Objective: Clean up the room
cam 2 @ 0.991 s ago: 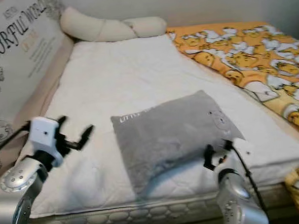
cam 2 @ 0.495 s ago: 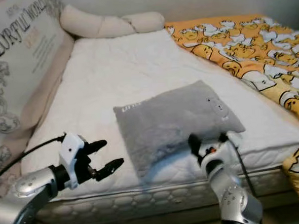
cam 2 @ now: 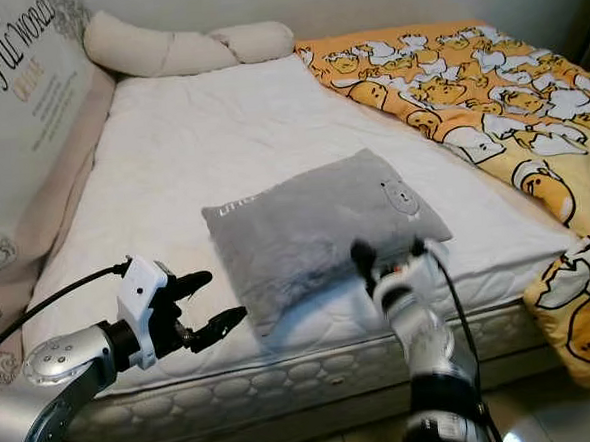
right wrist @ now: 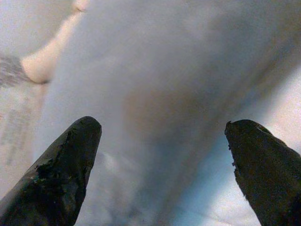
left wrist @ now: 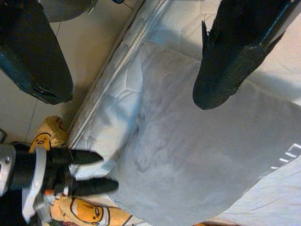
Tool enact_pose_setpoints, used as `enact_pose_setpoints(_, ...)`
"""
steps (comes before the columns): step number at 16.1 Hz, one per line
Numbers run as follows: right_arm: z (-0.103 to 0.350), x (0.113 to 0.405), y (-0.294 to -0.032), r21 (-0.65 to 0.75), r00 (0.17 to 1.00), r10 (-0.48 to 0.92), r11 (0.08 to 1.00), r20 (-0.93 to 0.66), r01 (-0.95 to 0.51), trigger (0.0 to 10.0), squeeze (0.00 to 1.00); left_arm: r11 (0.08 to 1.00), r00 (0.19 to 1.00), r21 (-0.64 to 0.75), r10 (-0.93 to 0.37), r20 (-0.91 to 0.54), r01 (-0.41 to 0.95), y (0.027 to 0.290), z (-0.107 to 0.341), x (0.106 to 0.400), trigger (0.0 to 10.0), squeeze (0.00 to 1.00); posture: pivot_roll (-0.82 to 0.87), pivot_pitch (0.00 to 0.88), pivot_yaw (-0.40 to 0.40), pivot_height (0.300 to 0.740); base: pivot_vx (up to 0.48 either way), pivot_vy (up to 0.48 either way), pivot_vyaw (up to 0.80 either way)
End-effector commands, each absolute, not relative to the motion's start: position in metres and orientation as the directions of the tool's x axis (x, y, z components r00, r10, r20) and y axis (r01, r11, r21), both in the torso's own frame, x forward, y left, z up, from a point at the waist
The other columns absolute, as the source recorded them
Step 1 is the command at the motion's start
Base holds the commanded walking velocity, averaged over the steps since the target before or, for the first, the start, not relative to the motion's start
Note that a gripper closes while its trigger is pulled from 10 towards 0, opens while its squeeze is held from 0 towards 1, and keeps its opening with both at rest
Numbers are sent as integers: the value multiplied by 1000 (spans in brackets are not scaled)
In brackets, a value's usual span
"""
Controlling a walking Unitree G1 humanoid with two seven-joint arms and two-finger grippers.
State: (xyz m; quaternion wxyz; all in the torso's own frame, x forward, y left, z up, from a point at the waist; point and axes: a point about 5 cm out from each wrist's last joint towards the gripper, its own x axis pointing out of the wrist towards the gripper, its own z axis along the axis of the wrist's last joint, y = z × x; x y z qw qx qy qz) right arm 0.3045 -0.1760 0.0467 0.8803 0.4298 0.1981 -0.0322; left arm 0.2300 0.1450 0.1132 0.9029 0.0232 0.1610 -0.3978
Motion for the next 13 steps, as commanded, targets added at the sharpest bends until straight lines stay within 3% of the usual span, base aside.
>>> enact_pose_setpoints(1, 48, 308, -177, 767, 929, 111, 602, -354, 220, 10000, 0, 685, 636, -75, -707, -308, 725, 145, 116, 229, 10000, 0, -90, 0, 14, 740, 0, 0, 0)
enact_pose_setpoints(5, 51, 322, -171, 806, 937, 151, 564, -316, 181, 10000, 0, 685, 636, -75, -707, -310, 725, 144, 116, 227, 10000, 0, -81, 0, 11, 740, 0, 0, 0)
enact_pose_setpoints(7, 39, 329, -167, 757, 885, 136, 585, -446, 292, 10000, 0, 684, 635, -68, -706, -314, 727, 144, 116, 228, 10000, 0, -72, 0, 14, 740, 0, 0, 0)
enact_pose_setpoints(13, 46, 341, -171, 778, 886, 82, 520, -455, 352, 10000, 0, 685, 634, -59, -701, -325, 727, 146, 117, 226, 10000, 0, -55, 0, 16, 740, 0, 0, 0)
